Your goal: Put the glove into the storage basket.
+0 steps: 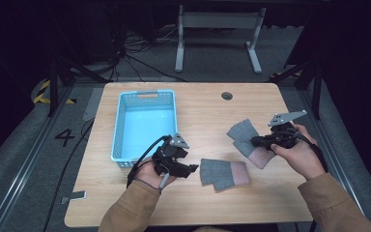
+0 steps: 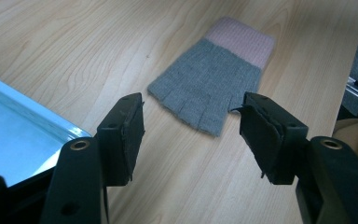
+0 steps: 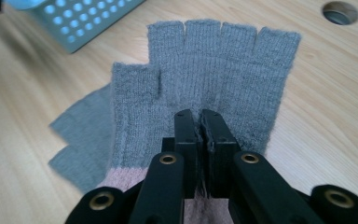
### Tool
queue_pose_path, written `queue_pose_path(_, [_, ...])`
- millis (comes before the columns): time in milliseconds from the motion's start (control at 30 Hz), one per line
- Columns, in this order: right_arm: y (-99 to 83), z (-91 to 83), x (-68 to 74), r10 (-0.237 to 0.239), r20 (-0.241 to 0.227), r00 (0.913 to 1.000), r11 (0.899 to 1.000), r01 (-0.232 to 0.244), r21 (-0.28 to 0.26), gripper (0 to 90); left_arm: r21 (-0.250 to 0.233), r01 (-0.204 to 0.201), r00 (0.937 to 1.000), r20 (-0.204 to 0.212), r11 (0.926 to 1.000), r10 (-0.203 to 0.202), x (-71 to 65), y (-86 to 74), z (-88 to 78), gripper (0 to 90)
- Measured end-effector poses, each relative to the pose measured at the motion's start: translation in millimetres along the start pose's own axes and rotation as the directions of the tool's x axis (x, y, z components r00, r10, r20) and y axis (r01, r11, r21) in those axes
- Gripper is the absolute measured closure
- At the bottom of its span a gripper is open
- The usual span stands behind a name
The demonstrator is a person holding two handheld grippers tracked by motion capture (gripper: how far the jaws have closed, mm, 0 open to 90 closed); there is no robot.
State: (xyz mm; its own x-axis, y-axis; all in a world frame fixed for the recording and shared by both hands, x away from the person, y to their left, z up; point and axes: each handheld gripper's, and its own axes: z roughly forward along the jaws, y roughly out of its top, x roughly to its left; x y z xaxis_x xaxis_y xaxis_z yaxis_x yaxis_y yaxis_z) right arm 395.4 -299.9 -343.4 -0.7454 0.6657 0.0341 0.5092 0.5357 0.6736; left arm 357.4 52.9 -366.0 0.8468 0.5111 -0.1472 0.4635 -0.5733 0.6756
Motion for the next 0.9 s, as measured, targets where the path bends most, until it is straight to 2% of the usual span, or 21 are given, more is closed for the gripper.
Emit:
queue_pose_path(133, [0.0,2.1,8.7,-0.045,-0.033,0.9985,0.999,0.045,0.005,86.0,-0.002,0.001,1.0,-0.002,1.0,-0.001,-0.3,-0.3,0.5,40.3])
queue_pose_path(167, [-0.3,4.1,13.1,-0.072,-0.053,0.996,0.997,0.073,0.01,86.0,-0.001,0.003,1.0,-0.002,1.0,-0.003,-0.4,-0.3,0.6,40.3])
queue_pose_path(233, [-0.6,4.7,14.2,-0.08,-0.058,0.9951,0.997,0.081,0.011,86.0,0.001,0.001,1.0,-0.002,1.0,-0.001,-0.4,-0.3,0.6,40.3])
queue_pose_path(367, [-3.0,10.0,21.3,-0.124,-0.105,0.9867,0.992,0.126,0.01,86.0,0.001,0.002,1.0,-0.005,1.0,-0.002,-1.3,-0.8,2.5,40.4])
queue_pose_path(600, [-10.6,21.9,29.9,-0.182,-0.149,0.9719,0.982,0.188,0.023,86.0,-0.004,0.007,0.9999,-0.01,1.0,-0.007,-0.9,-1.7,3.0,40.6])
queue_pose_path(667, [-11.9,24.6,32.3,-0.206,-0.162,0.965,0.977,0.213,0.025,86.0,-0.006,-0.007,1.0,0.0,1.0,0.007,-1.2,-2.0,3.1,43.8])
queue_pose_path(733, [-13.1,27.5,34.9,-0.22,-0.181,0.9586,0.973,0.228,0.026,85.9,-0.005,-0.017,0.9998,-0.007,0.9998,0.017,-2.4,-2.2,4.0,46.5])
queue_pose_path(800, [-14.6,31.3,37.0,-0.236,-0.193,0.9524,0.969,0.245,0.025,86.0,0.003,0.001,0.9997,-0.026,1.0,-0.001,-2.7,-2.3,4.8,50.5])
queue_pose_path(900, [-17.8,37.7,39.7,-0.242,-0.217,0.9457,0.968,0.252,0.018,85.9,0.007,0.037,0.9993,0.006,0.9993,-0.037,-0.1,-2.2,5.1,54.9])
